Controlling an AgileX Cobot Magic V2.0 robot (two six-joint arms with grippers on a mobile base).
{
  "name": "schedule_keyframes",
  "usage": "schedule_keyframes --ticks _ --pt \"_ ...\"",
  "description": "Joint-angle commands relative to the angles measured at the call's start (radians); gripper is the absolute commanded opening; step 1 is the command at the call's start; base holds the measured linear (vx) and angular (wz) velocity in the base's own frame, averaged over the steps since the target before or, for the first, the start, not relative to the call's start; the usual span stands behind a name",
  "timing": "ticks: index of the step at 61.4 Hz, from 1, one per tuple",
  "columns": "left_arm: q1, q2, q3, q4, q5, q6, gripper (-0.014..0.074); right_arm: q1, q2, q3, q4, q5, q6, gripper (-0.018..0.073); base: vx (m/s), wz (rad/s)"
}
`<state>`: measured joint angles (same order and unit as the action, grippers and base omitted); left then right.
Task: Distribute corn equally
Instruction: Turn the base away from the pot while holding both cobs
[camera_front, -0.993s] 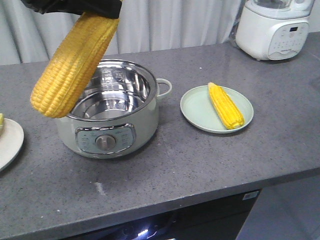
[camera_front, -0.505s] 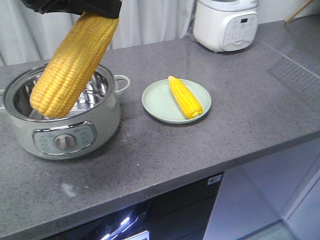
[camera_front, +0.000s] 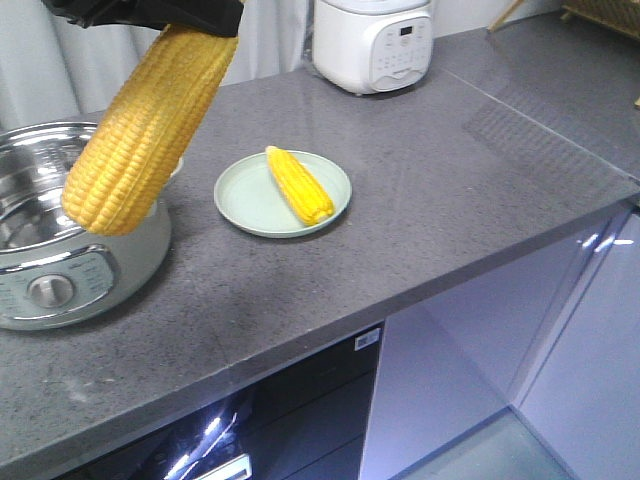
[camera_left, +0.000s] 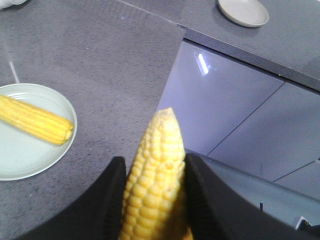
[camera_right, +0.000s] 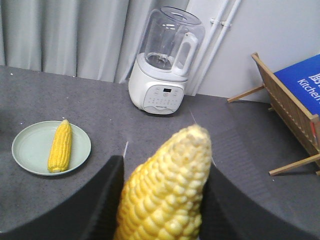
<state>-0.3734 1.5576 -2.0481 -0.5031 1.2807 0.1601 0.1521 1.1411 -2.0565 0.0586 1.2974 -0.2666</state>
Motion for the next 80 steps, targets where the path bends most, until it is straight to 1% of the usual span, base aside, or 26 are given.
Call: schedule_keyframes --ticks 1,80 --pt "0.001 -0.036 -0.022 -0.035 -0.03 -0.009 -0.0007 -0.004 -0.003 -0.019 -0.003 -0.064 -0.001 -0.0004 -0.04 -0.25" --pt "0.001 -0.036 -0.022 -0.035 -0.03 -0.009 -0.0007 -0.004 -0.003 -0.019 -0.003 -0.064 -0.001 -0.0004 -0.03 -0.23"
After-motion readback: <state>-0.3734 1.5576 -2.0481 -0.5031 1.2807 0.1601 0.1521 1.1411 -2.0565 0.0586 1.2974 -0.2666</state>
